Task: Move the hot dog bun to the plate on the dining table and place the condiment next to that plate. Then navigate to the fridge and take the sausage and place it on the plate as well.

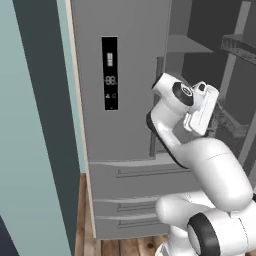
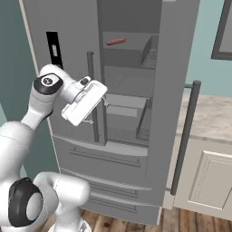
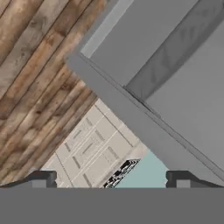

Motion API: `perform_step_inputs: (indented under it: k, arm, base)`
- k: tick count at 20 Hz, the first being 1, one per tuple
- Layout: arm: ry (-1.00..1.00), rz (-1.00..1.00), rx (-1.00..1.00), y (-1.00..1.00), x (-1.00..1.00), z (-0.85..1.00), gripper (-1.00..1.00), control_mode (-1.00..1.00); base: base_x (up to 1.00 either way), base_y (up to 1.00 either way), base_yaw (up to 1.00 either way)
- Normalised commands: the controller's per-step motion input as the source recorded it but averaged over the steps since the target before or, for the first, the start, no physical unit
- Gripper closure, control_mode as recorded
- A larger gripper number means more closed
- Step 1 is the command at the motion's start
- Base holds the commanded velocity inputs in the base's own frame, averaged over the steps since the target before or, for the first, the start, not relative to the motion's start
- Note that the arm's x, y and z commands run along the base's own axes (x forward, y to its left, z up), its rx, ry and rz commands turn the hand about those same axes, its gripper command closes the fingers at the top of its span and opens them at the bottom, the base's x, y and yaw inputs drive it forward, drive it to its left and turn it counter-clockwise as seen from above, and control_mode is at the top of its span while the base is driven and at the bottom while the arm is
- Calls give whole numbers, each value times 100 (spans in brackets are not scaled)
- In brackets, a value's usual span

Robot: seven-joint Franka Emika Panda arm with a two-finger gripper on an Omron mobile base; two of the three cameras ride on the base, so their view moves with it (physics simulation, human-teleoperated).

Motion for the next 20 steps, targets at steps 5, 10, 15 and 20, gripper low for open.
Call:
perform_step_inputs:
  k: [5,10,15,20]
  arm:
    - [-35,-10,49,96,31,0,-100,-100]
    - [-37,-14,58,46,76,8,-100,-100]
    - [-47,-34,39,47,85,8,-100,-100]
    - [-31,-42,26,5,75,-4,-100,-100]
  base:
    - [0,0,0]
    - [0,0,0]
    - [0,0,0]
    - [0,0,0]
